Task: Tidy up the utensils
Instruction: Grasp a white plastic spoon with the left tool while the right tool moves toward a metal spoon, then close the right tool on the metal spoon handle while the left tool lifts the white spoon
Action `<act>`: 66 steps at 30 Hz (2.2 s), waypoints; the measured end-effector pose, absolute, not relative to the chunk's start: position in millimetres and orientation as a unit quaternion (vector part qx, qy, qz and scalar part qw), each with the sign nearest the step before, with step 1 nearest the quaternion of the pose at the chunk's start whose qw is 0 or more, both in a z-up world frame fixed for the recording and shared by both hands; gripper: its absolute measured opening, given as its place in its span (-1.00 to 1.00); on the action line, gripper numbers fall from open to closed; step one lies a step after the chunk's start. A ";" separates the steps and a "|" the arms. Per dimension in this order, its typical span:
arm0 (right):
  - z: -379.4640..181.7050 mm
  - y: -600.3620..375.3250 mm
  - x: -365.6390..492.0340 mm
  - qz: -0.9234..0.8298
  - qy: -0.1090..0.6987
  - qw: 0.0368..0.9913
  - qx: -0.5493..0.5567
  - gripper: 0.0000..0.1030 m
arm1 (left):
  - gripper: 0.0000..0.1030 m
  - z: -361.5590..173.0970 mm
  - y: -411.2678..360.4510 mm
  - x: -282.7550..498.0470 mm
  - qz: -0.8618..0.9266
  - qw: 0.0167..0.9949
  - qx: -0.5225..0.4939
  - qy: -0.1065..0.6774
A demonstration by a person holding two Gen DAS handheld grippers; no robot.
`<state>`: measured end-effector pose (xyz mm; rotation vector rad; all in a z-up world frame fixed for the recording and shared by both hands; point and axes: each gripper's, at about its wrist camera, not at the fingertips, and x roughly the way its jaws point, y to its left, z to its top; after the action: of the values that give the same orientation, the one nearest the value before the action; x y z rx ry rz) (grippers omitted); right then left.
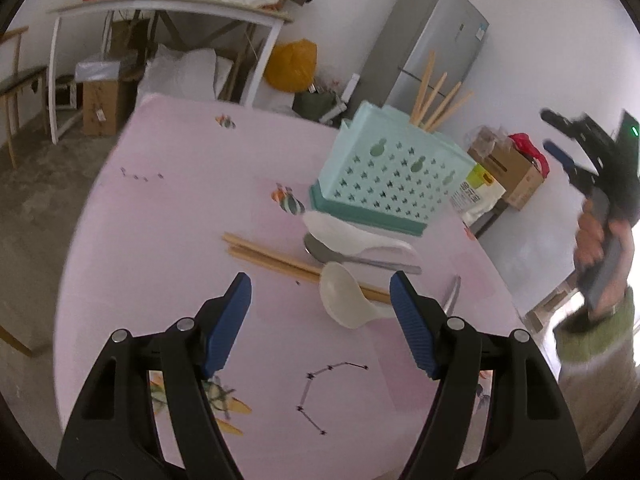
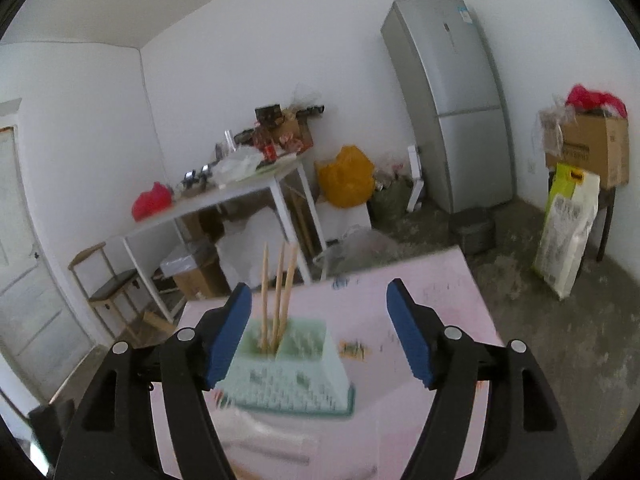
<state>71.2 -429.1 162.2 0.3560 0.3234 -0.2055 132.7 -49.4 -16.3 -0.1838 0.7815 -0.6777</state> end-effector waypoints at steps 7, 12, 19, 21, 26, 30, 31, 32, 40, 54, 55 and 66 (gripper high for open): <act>85.1 -408.3 34.9 -0.075 0.266 0.936 0.216 0.33 | 0.15 -39.1 -68.7 153.4 -0.332 0.835 -0.121 0.422; 52.5 -404.5 20.8 -0.069 0.301 0.916 0.254 0.33 | -0.11 -58.7 -82.7 171.6 -0.311 0.823 -0.111 0.463; 38.1 -409.5 10.7 -0.075 0.303 0.908 0.278 0.33 | -0.53 -70.2 -92.8 181.8 -0.308 0.813 -0.111 0.482; 37.4 -408.9 9.8 -0.073 0.305 0.909 0.275 0.33 | -0.60 -72.1 -94.7 183.5 -0.306 0.813 -0.112 0.482; 33.4 -399.8 5.7 -0.070 0.320 0.911 0.252 0.33 | -0.83 -77.1 -95.2 187.2 -0.301 0.811 -0.124 0.486; 31.0 -393.7 3.5 -0.068 0.326 0.911 0.243 0.33 | -0.89 -77.0 -94.4 185.7 -0.304 0.809 -0.126 0.487; 30.5 -392.3 3.2 -0.067 0.327 0.911 0.240 0.33 | -0.90 -76.3 -93.0 185.1 -0.305 0.809 -0.129 0.486; 30.1 -390.0 2.6 -0.065 0.328 0.912 0.236 0.33 | -0.90 -75.5 -91.8 184.7 -0.307 0.808 -0.132 0.485; 27.3 -346.6 0.3 -0.044 0.350 0.923 0.152 0.33 | -0.90 -68.9 -82.1 183.8 -0.314 0.807 -0.160 0.475; -9.8 -241.7 17.6 -0.048 0.394 0.908 -0.133 -0.16 | -0.90 -57.7 -64.3 184.7 -0.333 0.800 -0.224 0.446; -12.7 -239.9 19.4 -0.050 0.396 0.906 -0.140 -0.20 | -0.90 -56.9 -62.2 184.7 -0.333 0.800 -0.227 0.444; -23.2 -224.9 34.6 -0.065 0.409 0.891 -0.188 -0.59 | -0.90 -50.6 -42.1 184.7 -0.336 0.798 -0.254 0.431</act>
<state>34.6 -224.9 -23.2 -0.3902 0.8486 -0.1358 184.7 -42.1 -50.6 -0.5462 0.9260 -0.7209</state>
